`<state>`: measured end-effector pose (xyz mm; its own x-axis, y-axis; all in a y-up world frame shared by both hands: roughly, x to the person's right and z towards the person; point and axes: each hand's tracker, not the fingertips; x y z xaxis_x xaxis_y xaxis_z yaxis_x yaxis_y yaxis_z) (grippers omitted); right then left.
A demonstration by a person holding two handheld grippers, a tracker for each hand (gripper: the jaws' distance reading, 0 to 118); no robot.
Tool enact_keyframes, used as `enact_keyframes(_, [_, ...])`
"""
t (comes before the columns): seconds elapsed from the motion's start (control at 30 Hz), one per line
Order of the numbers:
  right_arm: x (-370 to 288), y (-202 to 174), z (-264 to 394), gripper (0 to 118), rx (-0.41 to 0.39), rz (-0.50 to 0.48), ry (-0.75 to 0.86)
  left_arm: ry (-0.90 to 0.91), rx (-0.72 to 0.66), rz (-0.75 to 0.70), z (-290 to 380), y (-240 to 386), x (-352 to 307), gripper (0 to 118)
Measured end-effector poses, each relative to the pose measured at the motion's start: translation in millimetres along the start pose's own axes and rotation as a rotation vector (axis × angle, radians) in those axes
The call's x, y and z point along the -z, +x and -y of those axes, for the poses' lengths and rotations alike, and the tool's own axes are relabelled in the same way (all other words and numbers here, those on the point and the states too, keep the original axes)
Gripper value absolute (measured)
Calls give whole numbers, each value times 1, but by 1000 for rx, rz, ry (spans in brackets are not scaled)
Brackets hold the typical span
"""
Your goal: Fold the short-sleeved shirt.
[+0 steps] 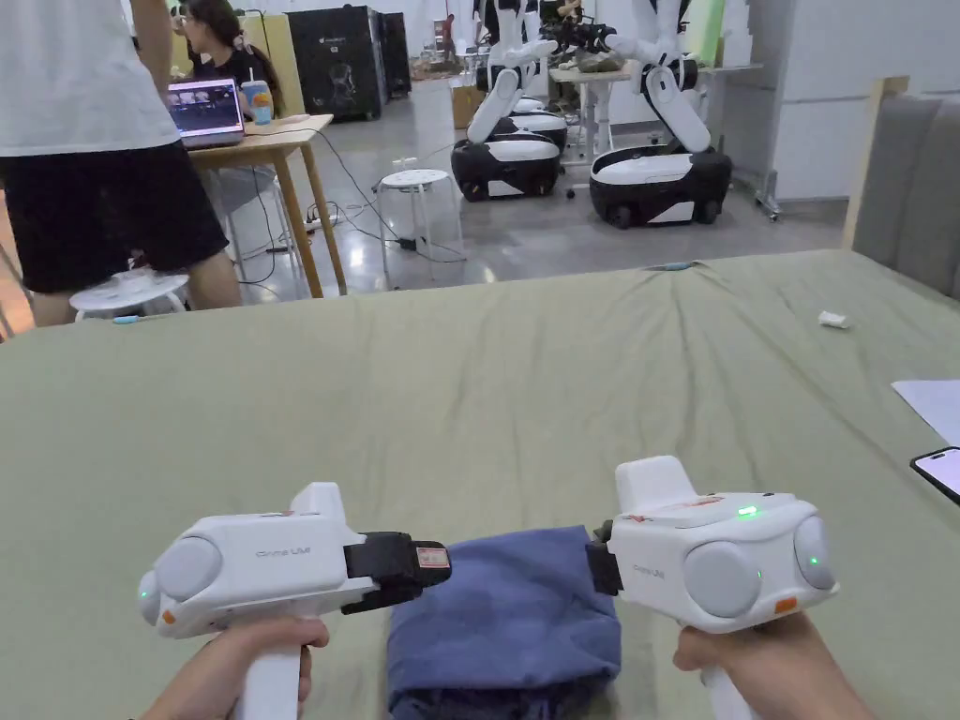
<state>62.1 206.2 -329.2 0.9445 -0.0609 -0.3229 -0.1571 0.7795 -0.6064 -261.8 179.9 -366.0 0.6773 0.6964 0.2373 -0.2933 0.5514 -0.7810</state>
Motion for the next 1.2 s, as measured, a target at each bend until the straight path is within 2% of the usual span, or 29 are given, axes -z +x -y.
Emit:
enact_keyframes(0.07, [12,-10,-2,0,32,-91,-18,9,-36,-25,-2,-17,-20,0])
enact_keyframes(0.13, [27,-15,1,0,63,-141,-45,17,-42,-48,1,-29,-33,0])
enact_keyframes(0.2, [45,-15,5,0,73,-142,-89,9,-33,-64,5,-37,-41,0])
enact_keyframes(0.27, [69,-11,13,0,70,-96,-140,-1,-36,-72,9,-43,-44,0])
enact_keyframes(0.4, [84,3,27,0,133,-102,-148,-10,-55,-55,14,-50,-42,0])
enact_keyframes(0.47, [85,4,28,0,132,-89,-151,-22,-63,-41,15,-53,-37,1])
enact_keyframes(0.5, [85,5,28,0,130,-87,-151,-28,-65,-29,14,-57,-34,8])
enact_keyframes(0.53, [88,7,28,0,124,-92,-152,-31,-65,-15,14,-57,-32,33])
enact_keyframes(0.57, [88,6,27,0,113,-93,-154,-26,-67,-9,14,-58,-31,64])
enact_keyframes(0.63, [88,5,27,0,94,-89,-156,-31,-68,8,17,-55,-26,118])
enact_keyframes(0.77, [84,3,29,0,94,-86,-150,-59,-171,110,13,-65,-19,118])
enact_keyframes(0.9, [83,3,31,0,80,-82,-141,-171,-211,125,17,-71,10,117])
enact_keyframes(0.97, [81,5,34,0,83,-89,-134,-216,-238,145,20,-73,27,100])
enact_keyframes(1.03, [81,7,35,0,90,-99,-131,-243,-236,166,22,-75,44,89])
enact_keyframes(1.2, [80,9,34,0,72,-106,-133,-258,-212,219,28,-59,79,90])
